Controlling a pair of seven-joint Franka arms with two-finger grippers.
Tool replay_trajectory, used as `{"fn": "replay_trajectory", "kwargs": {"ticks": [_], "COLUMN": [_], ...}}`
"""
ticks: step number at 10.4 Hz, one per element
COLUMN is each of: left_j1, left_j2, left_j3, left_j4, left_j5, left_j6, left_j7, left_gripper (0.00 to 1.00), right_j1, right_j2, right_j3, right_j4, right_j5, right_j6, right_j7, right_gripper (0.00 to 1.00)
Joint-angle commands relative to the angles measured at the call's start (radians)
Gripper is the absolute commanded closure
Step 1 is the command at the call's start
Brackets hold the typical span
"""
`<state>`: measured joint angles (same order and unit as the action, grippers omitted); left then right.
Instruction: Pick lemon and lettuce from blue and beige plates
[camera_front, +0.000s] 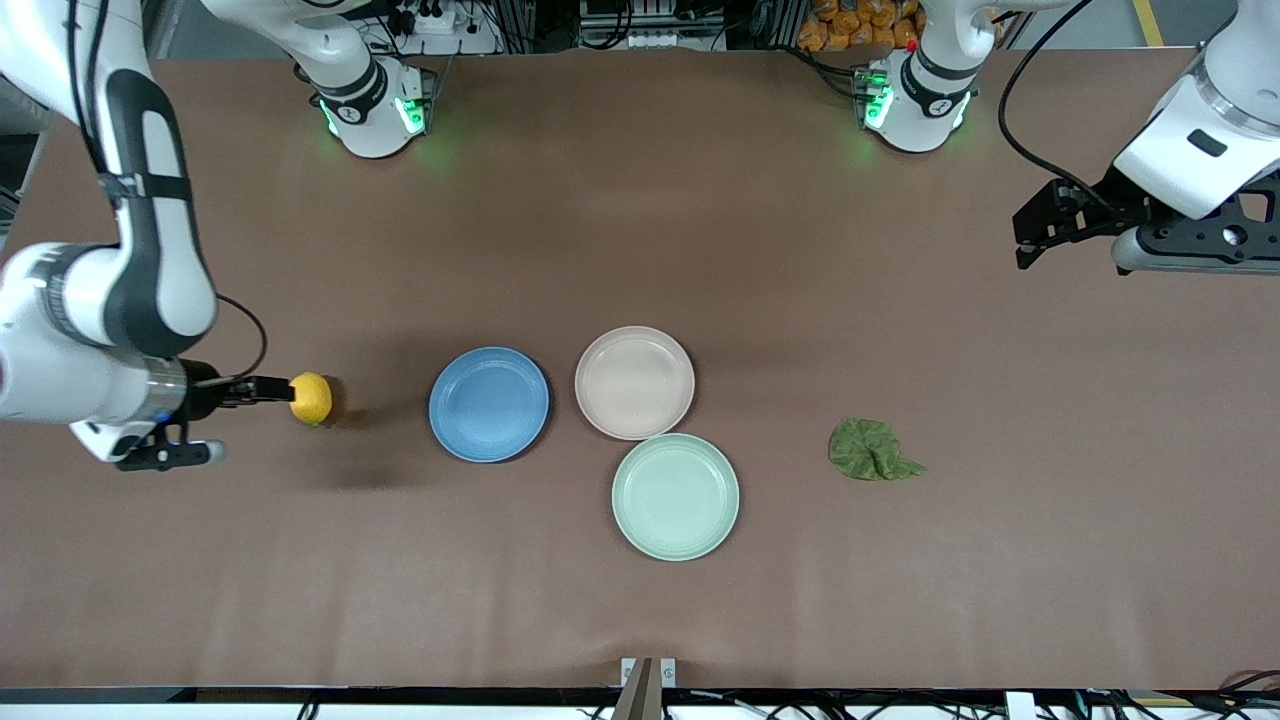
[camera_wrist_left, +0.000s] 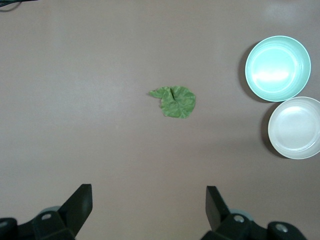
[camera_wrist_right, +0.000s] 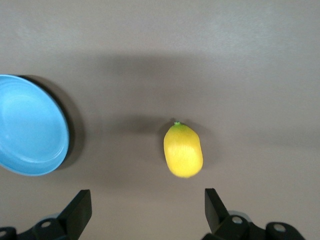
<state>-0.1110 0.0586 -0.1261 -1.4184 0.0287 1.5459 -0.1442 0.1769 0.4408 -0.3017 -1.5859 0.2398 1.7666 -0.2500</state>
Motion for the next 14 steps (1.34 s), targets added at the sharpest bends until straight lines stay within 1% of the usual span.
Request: {"fn": "replay_trajectory", "kwargs": {"ticks": [1, 2, 3, 4, 6, 7, 8, 9, 11, 14], "left_j1": [0.008, 0.01, 0.01, 0.01, 0.01, 0.01, 0.01, 0.01, 0.01, 0.01], "left_j2": [-0.006, -0.008, -0.008, -0.008, -0.01, -0.011, -0.016, -0.017, -0.019, -0.019], "left_j3": [-0.003, -0.003, -0.004, -0.004, -0.006, -0.006, -0.006, -0.006, -0.006, -0.007], "left_j4": [0.01, 0.01, 0.01, 0.01, 0.01, 0.01, 0.01, 0.01, 0.01, 0.01], "left_j5": [-0.038, -0.048, -0.052, -0.052, -0.052, -0.05, -0.05, -0.05, -0.052, -0.05], "left_j6": [-0.021, -0.021, -0.021, -0.021, -0.021, -0.021, -0.021, -0.021, -0.021, -0.021], "left_j7": [0.012, 0.012, 0.012, 0.018, 0.023, 0.023, 0.025, 0.025, 0.026, 0.026], "left_gripper": [0.0, 0.0, 0.0, 0.0, 0.0, 0.0, 0.0, 0.0, 0.0, 0.0], "right_j1": [-0.007, -0.002, 0.006, 0.003, -0.02, -0.046, -0.092, -0.137, -0.149, -0.207], "right_j2": [-0.01, -0.022, -0.049, -0.086, -0.161, -0.201, -0.23, -0.255, -0.296, -0.356], "right_j3": [-0.016, -0.028, -0.036, -0.031, -0.002, 0.041, 0.114, 0.174, 0.205, 0.28], "right_j4": [0.104, 0.131, 0.133, 0.13, 0.104, 0.089, 0.086, 0.086, 0.078, 0.04], "right_j5": [0.007, 0.0, -0.04, -0.078, -0.094, -0.124, -0.173, -0.191, -0.192, -0.192], "right_j6": [-0.11, -0.122, -0.119, -0.119, -0.124, -0.122, -0.124, -0.14, -0.173, -0.188], "right_j7": [0.0, -0.002, 0.0, 0.002, 0.006, 0.02, 0.021, 0.026, 0.096, 0.15], "right_gripper": [0.0, 0.0, 0.0, 0.0, 0.0, 0.0, 0.0, 0.0, 0.0, 0.0]}}
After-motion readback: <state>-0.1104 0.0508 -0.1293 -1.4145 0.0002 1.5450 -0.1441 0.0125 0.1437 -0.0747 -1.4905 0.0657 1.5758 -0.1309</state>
